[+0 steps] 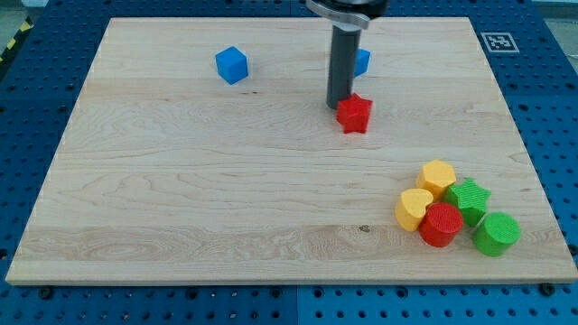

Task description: Push the red star close to the yellow heart

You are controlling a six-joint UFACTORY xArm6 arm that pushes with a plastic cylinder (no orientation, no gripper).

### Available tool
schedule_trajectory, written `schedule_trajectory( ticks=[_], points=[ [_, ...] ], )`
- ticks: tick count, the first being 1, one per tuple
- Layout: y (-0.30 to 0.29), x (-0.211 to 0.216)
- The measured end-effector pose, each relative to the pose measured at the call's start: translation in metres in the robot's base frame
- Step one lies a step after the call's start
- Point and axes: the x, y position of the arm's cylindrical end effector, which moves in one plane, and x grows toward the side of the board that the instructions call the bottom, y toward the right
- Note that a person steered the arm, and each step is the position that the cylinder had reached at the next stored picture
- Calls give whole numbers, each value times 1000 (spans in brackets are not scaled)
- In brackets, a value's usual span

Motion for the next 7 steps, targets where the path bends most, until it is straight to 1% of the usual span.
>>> schedule_trajectory(
  ticks=[1, 3, 4, 5, 7],
  points=[
    [27, 20],
    [79, 44],
    [87, 54],
    [84, 63],
    [49, 70]
  ],
)
